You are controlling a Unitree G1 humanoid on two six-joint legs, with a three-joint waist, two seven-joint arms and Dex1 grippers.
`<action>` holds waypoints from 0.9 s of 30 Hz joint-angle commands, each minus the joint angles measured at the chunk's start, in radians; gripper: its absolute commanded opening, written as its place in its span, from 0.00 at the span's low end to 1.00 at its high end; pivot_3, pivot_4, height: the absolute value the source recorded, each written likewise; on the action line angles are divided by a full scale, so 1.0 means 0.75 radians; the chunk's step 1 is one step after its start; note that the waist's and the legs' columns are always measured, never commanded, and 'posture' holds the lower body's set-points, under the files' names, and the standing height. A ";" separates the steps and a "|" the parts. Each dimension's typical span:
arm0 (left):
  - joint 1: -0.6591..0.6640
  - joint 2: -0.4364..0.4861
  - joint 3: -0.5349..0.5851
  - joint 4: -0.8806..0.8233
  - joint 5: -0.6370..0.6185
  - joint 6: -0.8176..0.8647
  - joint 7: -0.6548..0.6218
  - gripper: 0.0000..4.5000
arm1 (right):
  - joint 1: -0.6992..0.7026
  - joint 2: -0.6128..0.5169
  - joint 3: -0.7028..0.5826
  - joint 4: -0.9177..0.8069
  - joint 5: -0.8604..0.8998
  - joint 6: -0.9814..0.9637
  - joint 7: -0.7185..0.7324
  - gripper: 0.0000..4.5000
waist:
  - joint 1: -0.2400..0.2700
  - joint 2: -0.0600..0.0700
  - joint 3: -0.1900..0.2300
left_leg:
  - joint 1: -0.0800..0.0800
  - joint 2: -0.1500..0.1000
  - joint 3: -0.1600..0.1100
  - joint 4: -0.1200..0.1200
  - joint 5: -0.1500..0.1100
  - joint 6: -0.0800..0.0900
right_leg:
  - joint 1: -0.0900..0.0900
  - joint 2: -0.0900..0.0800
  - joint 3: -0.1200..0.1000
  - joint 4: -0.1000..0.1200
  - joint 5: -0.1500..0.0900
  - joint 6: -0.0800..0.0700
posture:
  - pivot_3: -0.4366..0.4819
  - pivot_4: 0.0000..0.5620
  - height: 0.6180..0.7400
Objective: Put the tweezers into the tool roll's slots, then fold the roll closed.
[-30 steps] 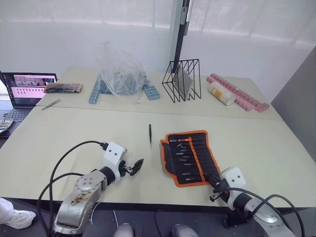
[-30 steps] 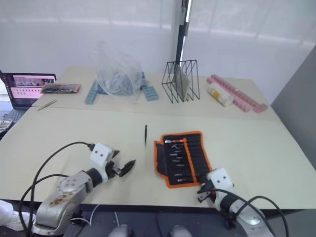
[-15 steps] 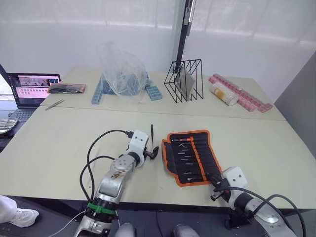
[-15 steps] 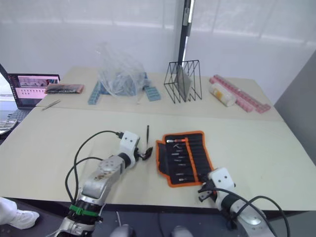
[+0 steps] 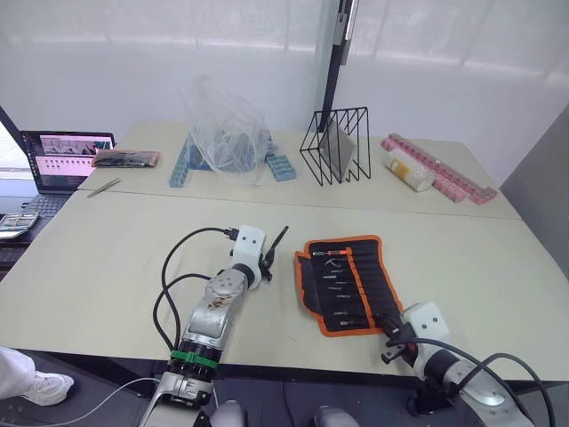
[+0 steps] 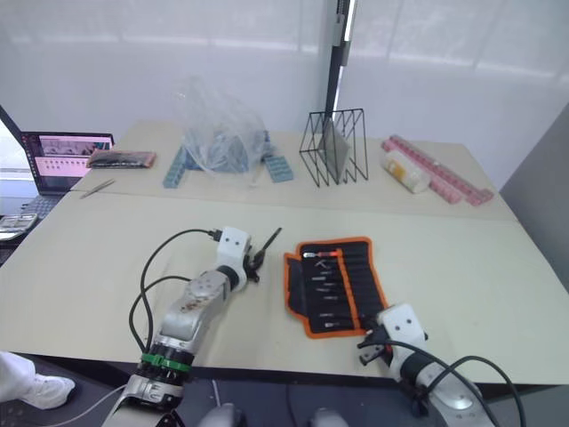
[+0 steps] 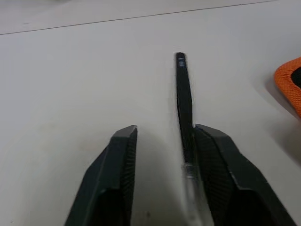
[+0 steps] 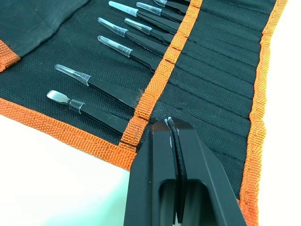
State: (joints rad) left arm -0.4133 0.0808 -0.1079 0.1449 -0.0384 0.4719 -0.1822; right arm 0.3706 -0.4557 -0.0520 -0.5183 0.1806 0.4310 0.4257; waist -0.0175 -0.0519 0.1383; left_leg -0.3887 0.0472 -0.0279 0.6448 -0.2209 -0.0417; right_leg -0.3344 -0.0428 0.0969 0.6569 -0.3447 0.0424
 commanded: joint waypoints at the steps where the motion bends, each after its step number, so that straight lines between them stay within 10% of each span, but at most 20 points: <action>1: 0.026 -0.013 -0.017 0.042 0.001 0.022 -0.015 0.14 | 0.030 -0.002 0.015 0.063 -0.020 0.092 -0.020 0.00 | 0.001 0.000 0.000 | 0.000 0.000 0.000 0.000 0.000 0.000 | 0.000 0.000 0.000 -0.001 0.000 0.000 | 0.48 0.27 0.71; 3: 0.027 -0.012 -0.012 0.042 0.000 0.019 -0.020 0.01 | 0.030 -0.002 0.014 0.057 -0.020 0.099 -0.021 0.00 | 0.004 0.000 0.000 | -0.001 0.000 0.000 0.000 0.000 0.000 | 0.000 0.000 0.000 -0.001 0.000 0.000 | 0.48 0.27 0.71; 15: 0.093 0.098 0.009 -0.067 -0.028 0.024 -0.141 0.01 | 0.030 0.000 0.023 0.032 -0.017 0.127 -0.033 0.00 | -0.004 0.002 0.001 | -0.001 0.000 0.000 -0.002 0.000 0.000 | -0.001 0.000 0.000 -0.002 0.000 0.000 | 0.48 0.27 0.71; 27: 0.464 0.751 0.168 -0.476 -0.230 -0.017 -0.725 0.01 | 0.024 -0.001 0.026 0.070 -0.015 0.109 -0.025 0.00 | -0.032 0.012 0.008 | 0.001 0.005 0.001 -0.012 -0.003 -0.005 | -0.003 -0.002 0.000 -0.005 -0.002 -0.005 | 0.48 0.27 0.71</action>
State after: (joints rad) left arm -0.0834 0.5990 -0.0217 -0.2074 -0.1945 0.4418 -0.6756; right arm 0.3658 -0.4501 -0.0330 -0.5488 0.1836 0.4662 0.4124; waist -0.0416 -0.0431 0.1446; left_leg -0.3883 0.0513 -0.0275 0.6355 -0.2234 -0.0455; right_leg -0.3368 -0.0444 0.0969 0.6526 -0.3461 0.0387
